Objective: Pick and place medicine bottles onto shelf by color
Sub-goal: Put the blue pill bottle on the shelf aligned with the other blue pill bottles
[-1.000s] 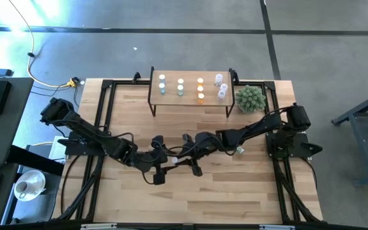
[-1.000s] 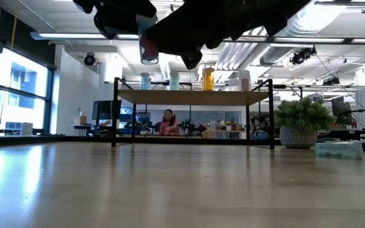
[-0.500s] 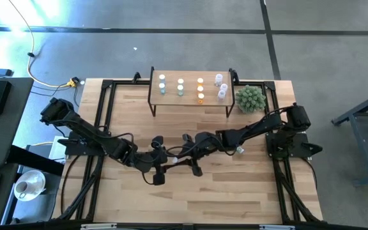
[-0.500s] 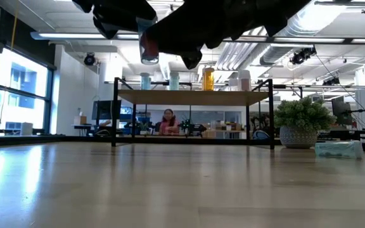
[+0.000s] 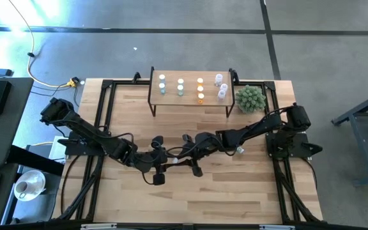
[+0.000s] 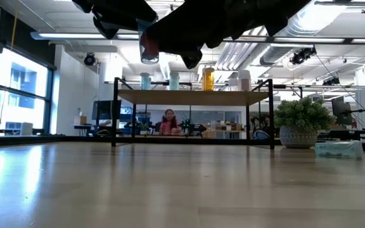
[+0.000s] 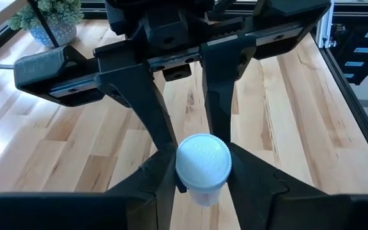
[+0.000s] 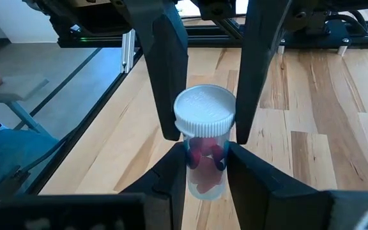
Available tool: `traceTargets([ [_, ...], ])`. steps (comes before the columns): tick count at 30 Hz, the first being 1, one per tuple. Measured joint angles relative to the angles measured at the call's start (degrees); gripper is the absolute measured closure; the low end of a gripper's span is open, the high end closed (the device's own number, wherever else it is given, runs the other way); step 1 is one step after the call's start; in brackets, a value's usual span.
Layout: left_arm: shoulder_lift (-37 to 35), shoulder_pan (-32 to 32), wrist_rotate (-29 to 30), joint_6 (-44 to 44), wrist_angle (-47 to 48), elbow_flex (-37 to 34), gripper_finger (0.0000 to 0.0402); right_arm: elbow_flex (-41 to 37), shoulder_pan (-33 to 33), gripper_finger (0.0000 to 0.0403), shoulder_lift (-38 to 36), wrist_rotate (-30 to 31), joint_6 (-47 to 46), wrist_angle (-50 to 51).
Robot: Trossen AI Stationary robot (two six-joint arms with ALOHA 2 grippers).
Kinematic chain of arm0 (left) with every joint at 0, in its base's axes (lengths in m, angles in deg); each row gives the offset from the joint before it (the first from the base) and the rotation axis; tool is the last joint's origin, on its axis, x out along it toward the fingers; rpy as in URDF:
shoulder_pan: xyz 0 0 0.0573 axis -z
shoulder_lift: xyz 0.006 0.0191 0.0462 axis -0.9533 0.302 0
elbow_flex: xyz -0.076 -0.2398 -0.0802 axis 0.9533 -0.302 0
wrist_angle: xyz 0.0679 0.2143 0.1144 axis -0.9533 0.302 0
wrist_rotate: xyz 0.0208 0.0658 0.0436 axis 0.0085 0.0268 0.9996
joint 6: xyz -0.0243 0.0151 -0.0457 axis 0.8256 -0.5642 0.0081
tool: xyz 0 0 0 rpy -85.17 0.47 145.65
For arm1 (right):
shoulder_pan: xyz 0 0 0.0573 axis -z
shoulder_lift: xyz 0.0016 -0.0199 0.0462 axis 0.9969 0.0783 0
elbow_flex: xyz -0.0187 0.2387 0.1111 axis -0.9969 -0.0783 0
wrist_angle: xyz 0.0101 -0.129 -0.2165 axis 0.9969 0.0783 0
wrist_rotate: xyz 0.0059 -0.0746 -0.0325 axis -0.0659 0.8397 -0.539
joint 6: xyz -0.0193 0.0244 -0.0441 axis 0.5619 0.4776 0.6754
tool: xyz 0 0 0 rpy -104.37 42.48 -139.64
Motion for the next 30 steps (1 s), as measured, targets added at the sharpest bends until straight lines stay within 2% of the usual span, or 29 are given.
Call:
traceTargets([
  [5,0.0,0.0,0.08,-0.02,0.02,0.0,0.0288,0.0,-0.34,0.0307,0.0,1.28,0.0,0.01],
  [10,0.0,0.02,0.09,-0.01,0.81,0.04,0.0289,0.0,-0.9,0.0268,0.0,3.89,-0.01,0.1],
  [16,-0.54,-0.09,0.29,-0.01,2.84,0.04,0.0289,0.02,-0.38,0.023,-1.79,3.81,-1.7,4.58],
  [24,-3.98,-1.58,0.79,-1.91,4.61,0.09,0.0289,0.04,0.02,0.0224,-7.07,3.52,-3.02,14.35],
  [30,-10.14,-7.23,1.03,-2.0,9.92,0.04,0.0289,0.04,-1.39,0.0224,-11.83,3.54,-3.08,20.76],
])
